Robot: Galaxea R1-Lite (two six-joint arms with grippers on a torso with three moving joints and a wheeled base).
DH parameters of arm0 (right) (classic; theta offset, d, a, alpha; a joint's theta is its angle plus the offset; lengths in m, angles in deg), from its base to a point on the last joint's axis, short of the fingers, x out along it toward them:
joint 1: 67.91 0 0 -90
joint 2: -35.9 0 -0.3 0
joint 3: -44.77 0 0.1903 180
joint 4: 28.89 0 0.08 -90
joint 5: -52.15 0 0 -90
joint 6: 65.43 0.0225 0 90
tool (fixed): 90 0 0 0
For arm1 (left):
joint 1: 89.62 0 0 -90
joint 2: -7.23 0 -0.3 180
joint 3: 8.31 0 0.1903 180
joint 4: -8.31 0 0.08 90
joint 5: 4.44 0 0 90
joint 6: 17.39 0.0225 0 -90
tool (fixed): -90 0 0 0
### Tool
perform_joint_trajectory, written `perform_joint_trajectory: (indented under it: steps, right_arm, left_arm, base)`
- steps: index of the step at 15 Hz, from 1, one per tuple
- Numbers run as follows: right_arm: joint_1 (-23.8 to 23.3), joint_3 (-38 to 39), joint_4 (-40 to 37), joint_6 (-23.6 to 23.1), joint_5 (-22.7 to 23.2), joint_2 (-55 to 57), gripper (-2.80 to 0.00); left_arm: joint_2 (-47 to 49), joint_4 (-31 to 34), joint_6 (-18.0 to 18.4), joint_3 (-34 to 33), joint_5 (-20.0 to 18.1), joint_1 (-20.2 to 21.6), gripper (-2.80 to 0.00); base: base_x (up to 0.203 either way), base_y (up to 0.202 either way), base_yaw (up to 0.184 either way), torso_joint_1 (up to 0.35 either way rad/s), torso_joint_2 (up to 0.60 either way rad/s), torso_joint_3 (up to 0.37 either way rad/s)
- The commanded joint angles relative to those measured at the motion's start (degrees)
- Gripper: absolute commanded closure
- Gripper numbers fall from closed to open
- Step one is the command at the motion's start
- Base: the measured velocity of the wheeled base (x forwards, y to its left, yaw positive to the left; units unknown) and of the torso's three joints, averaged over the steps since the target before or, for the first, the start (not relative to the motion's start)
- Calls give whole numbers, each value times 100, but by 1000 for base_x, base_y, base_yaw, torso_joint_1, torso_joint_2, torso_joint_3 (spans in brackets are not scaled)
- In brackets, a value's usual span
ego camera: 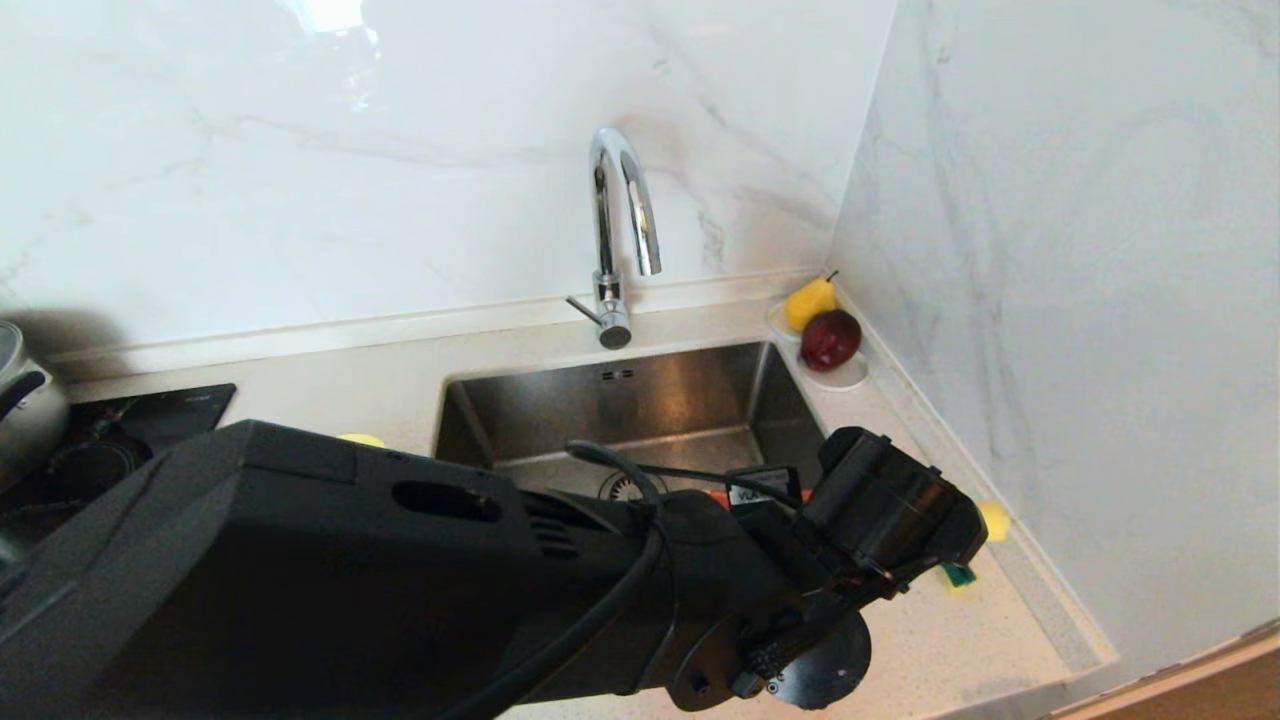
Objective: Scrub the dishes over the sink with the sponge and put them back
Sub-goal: Squeeze it onto the sponge
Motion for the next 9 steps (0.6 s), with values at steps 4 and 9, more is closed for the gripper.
perform_joint_trajectory:
  steps: [4,9]
  right_arm:
    - [5,0,1,-2,-1,0,0]
    - [-4,0,1,-2,7,0,0]
  left_arm:
    - [250,146,205,121,337,-17,0]
    - [518,156,338,203,575,-64,0]
  base:
    - [0,0,0,0,0,0]
    - [0,0,0,0,0,0]
